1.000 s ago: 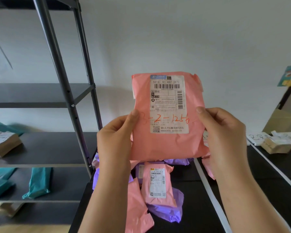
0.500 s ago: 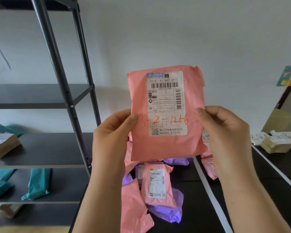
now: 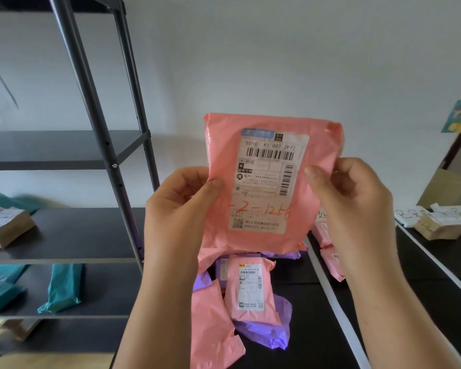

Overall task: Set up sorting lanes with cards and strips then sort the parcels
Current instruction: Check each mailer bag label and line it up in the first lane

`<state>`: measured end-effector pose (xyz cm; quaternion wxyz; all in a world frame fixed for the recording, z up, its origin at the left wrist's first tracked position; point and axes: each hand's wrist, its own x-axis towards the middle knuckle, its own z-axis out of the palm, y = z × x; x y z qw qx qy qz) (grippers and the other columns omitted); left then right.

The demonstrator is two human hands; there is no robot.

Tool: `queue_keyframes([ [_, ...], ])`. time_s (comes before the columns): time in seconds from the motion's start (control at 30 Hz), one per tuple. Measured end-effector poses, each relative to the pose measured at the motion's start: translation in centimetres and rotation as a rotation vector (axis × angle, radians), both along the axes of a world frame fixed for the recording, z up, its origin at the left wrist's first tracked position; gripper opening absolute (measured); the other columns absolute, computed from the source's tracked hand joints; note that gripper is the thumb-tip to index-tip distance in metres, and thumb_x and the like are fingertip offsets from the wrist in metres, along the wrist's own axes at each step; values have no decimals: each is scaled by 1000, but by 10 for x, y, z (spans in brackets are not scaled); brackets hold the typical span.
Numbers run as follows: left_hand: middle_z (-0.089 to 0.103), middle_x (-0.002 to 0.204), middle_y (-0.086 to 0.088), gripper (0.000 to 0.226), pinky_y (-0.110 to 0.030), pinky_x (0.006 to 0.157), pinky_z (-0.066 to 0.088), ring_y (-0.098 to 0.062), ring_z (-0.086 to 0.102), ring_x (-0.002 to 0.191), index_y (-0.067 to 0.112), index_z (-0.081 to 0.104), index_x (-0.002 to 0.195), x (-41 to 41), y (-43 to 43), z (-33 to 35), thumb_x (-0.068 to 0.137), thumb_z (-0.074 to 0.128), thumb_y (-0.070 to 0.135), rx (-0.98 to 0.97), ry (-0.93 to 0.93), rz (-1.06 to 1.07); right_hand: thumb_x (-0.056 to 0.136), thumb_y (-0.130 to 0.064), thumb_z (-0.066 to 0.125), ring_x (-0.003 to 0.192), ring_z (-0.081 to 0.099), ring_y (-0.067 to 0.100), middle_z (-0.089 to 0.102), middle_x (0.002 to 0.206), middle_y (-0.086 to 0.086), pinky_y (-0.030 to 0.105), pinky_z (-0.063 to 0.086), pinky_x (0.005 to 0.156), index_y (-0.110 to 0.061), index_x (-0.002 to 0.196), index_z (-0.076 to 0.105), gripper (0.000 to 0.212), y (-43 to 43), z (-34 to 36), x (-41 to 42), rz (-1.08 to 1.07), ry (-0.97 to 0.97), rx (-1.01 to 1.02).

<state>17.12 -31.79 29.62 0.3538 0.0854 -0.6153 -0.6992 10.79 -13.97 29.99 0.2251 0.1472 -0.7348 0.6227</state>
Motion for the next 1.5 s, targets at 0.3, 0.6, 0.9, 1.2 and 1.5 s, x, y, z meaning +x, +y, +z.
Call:
queue_keyframes([
  [0.3, 76, 80, 2, 15, -19, 58, 54, -8, 71, 69, 21, 78, 80, 12, 5, 13, 77, 77, 36, 70, 92, 58, 94, -37, 62, 80, 60, 35, 65, 79, 12, 54, 51, 77, -5, 83, 64, 33, 3, 7, 12, 42, 100, 10],
  [0.6, 76, 81, -3, 15, -26, 61, 55, -13, 69, 69, 21, 77, 79, 12, 7, 12, 81, 79, 36, 111, 91, 51, 92, -44, 64, 73, 64, 26, 68, 75, 6, 41, 56, 72, -18, 85, 70, 27, 7, 9, 11, 47, 75, -25],
  [0.9, 67, 64, 7, 28, -18, 45, 45, -4, 57, 51, 22, 74, 70, 7, 6, 9, 91, 68, 38, 145, -17, 87, 88, -40, 69, 78, 60, 40, 63, 74, 18, 51, 52, 67, -15, 72, 66, 30, 3, 4, 9, 68, -39, -9],
  [1.2, 77, 87, 1, 20, -19, 56, 52, -7, 69, 71, 23, 78, 87, 8, 3, 7, 80, 75, 42, 8, -124, -136, 88, -35, 71, 70, 57, 41, 61, 95, 34, 44, 45, 65, -12, 75, 66, 27, 11, 6, 0, 27, -248, -215],
  [1.5, 77, 93, -12, 17, -43, 78, 59, -30, 74, 85, 18, 79, 81, 7, -1, 5, 74, 80, 34, 143, -63, -197, 88, -29, 71, 93, 68, 40, 70, 96, 24, 41, 53, 71, 0, 83, 67, 29, 14, 11, 6, 89, -286, -288],
])
